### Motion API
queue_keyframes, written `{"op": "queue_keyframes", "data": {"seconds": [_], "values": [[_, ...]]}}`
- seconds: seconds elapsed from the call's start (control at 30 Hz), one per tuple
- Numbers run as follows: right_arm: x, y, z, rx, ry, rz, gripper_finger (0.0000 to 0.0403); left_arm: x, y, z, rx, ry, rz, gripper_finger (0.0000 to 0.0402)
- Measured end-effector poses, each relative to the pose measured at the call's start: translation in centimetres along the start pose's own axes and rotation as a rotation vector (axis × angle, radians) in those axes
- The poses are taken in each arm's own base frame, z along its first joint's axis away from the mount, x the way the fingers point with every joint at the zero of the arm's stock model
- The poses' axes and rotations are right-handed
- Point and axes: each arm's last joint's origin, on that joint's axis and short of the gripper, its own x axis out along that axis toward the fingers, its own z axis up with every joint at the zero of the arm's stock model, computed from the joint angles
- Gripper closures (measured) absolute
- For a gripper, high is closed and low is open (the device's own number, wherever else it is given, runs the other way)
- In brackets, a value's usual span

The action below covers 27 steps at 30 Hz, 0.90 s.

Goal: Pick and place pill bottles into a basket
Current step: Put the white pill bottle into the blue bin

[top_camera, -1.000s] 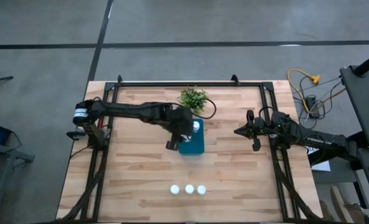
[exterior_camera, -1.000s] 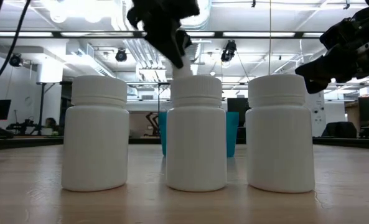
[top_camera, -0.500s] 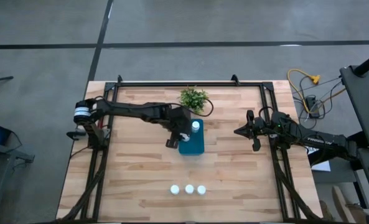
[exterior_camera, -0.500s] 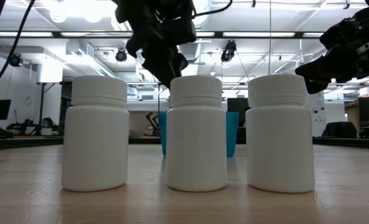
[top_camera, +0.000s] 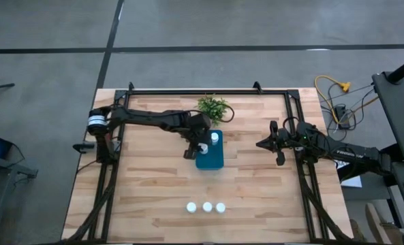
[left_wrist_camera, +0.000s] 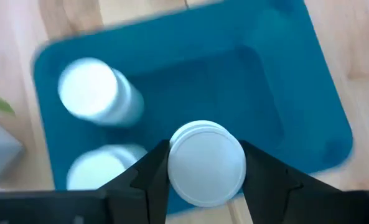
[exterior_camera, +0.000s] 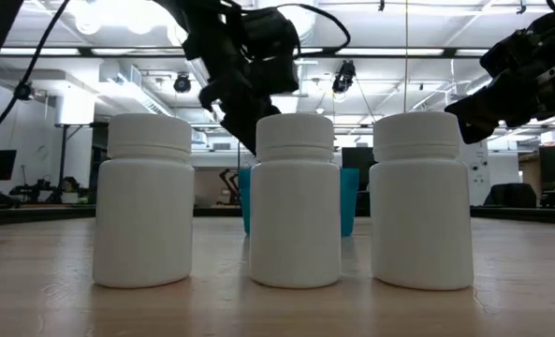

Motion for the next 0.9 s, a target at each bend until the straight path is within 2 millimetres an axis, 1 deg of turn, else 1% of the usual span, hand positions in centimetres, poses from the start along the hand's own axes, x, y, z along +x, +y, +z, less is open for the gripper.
{"op": "queue_keyframes", "data": {"seconds": [0.63,0.9], "values": [[0.0,0.0,-0.1,0.005,0.013,-0.001,0.0394,2.2,1.4,-1.2,-0.016,0.056,-0.007,0.0258],[0.0,0.0,-0.1,0.003,0.015,-0.002,0.0394,2.3,1.7,-1.2,-0.023,0.049,-0.022,0.0258]]}}
